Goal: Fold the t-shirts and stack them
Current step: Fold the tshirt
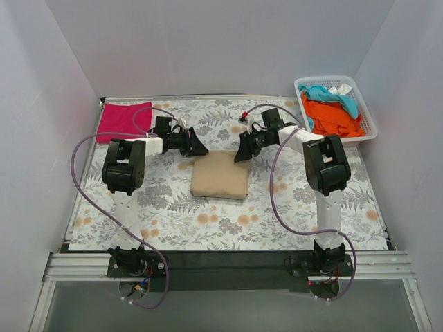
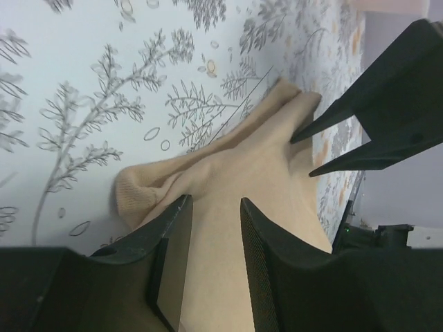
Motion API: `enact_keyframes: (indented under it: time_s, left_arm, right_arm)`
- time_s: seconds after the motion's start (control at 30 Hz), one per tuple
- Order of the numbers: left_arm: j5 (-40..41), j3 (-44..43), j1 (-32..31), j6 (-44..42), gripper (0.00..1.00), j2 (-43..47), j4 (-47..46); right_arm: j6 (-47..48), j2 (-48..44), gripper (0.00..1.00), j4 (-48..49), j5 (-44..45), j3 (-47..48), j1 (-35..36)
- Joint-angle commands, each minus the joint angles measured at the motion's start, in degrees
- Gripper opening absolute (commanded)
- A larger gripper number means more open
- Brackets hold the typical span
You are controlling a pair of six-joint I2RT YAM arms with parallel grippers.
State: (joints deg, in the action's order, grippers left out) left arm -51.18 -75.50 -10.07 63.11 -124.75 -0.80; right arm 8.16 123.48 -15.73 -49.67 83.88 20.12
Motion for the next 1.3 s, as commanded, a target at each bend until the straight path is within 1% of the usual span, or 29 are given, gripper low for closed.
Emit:
enact_keyframes:
  time_s: [0.0,0.07,0.1,0.13,0.17,0.2,0.23,0.27,0.3,0.33,0.37,0.4,0.5,0.57,0.6,0.67,0.7,0.73,0.8,0.83,0.9,0.93,1.03,1.07,1.13,1.17,1.2,1.23,1.27]
  left_arm:
    - [-2.4,-3.1,2.6,-0.3,0.33,2.9,0.4]
    - [-5.9,-2.5,3.1,1.3,0.33,8.0,1.9]
    - [-8.4,-1.7,3.1,1.5,0.33,10.2,1.7]
    - [-10.0,1.3,2.9,1.8,0.33,13.0,1.2]
    - [-10.7,2.9,2.5,3.4,0.34,17.6,-1.6]
    - [-11.5,4.7,2.2,4.8,0.34,20.0,-2.9]
    - [-13.0,8.8,1.9,6.2,0.34,21.9,-3.8]
    - [-13.2,10.6,1.1,9.2,0.34,25.3,-4.6]
    - [-13.3,13.0,0.7,10.5,0.34,26.8,-5.7]
    - [-13.3,15.4,0.1,12.4,0.33,28.1,-6.8]
    - [-13.3,20.3,-1.0,15.9,0.33,29.8,-10.1]
    - [-13.2,22.7,-1.6,17.5,0.33,31.7,-11.5]
    - [-11.9,29.6,-3.3,20.9,0.33,32.0,-14.9]
    - [-10.5,32.9,-3.6,21.1,0.33,30.8,-16.2]
    - [-10.0,33.8,-3.6,20.4,0.33,29.7,-16.6]
    - [-8.6,34.8,-3.5,19.0,0.33,25.8,-16.1]
    - [-6.2,35.2,-3.3,18.4,0.33,24.2,-14.9]
    - [-5.3,35.3,-2.9,17.8,0.33,20.7,-14.1]
    - [-3.0,35.3,-1.6,16.7,0.33,17.8,-13.4]
    - [-1.3,34.2,-1.1,13.2,0.33,16.7,-10.6]
    - [-2.0,32.3,-0.3,9.2,0.33,13.8,-5.0]
    - [-1.9,29.7,0.0,7.7,0.33,13.3,-2.6]
    - [-7.9,28.8,0.7,6.4,0.34,15.6,-1.9]
    - [-9.9,28.6,0.7,4.8,0.34,19.2,-1.8]
    - [-14.4,28.0,0.7,1.9,0.35,23.6,-1.3]
    - [-14.9,26.7,0.9,0.2,0.35,25.5,0.5]
    - [-14.9,26.0,1.2,-3.5,0.36,27.3,2.8]
    - [-14.8,25.2,1.9,-4.2,0.36,30.8,4.0]
    - [-14.1,24.5,4.1,-4.1,0.36,32.3,4.0]
  right_arm:
    - [4.8,-2.7,0.4,-3.2,2.8,7.8,-0.6]
    - [5.1,-5.2,0.42,-6.0,2.2,8.8,-0.6]
    - [4.5,-8.3,0.43,-6.6,0.1,8.6,-0.6]
    - [3.6,-9.9,0.44,-6.9,-1.3,7.8,-0.5]
    - [0.6,-11.6,0.44,-6.6,-2.8,5.4,-0.5]
    - [-1.1,-14.5,0.44,-6.3,-5.9,3.7,0.2]
    - [-2.9,-15.9,0.44,-5.6,-7.4,1.7,0.6]
    - [-7.1,-17.4,0.43,-2.3,-8.9,-0.5,1.2]
    - [-9.2,-20.2,0.43,-0.4,-11.0,-6.5,2.8]
    - [-11.0,-21.4,0.42,1.5,-11.6,-9.1,3.7]
    - [-13.1,-22.4,0.42,4.7,-11.7,-12.0,4.7]
    - [-14.0,-23.8,0.42,6.3,-11.6,-16.4,6.7]
    - [-14.6,-24.0,0.42,10.4,-9.9,-21.2,8.3]
    - [-13.4,-22.2,0.42,10.4,-9.0,-21.5,8.3]
    - [-11.9,-19.7,0.42,10.3,-8.7,-21.4,8.2]
    - [-10.7,-16.6,0.42,10.2,-8.0,-21.3,8.1]
    - [-10.0,-13.7,0.41,10.1,-7.4,-21.6,7.9]
    - [-8.6,-12.4,0.41,10.2,-7.0,-21.8,7.7]
    - [-6.8,-9.1,0.4,9.8,-6.2,-22.8,7.2]
    - [-6.0,-8.4,0.4,9.4,-6.0,-23.1,6.8]
    - [-4.9,-8.3,0.4,8.4,-5.8,-23.5,5.7]
    - [-4.6,-9.0,0.4,7.8,-5.3,-23.5,5.5]
    - [-3.2,-12.3,0.39,3.0,-6.0,-20.2,5.9]
    - [-2.1,-14.7,0.39,-0.9,-5.8,-16.8,6.1]
    - [-0.2,-17.6,0.39,-4.6,-3.7,-13.4,6.2]
    - [0.8,-19.1,0.38,-5.9,-1.6,-12.0,6.2]
    - [1.0,-21.8,0.39,-6.4,3.7,-9.2,6.1]
    - [0.8,-22.7,0.39,-6.9,6.6,-7.4,6.2]
    - [1.1,-23.1,0.38,-7.5,9.1,-5.6,6.3]
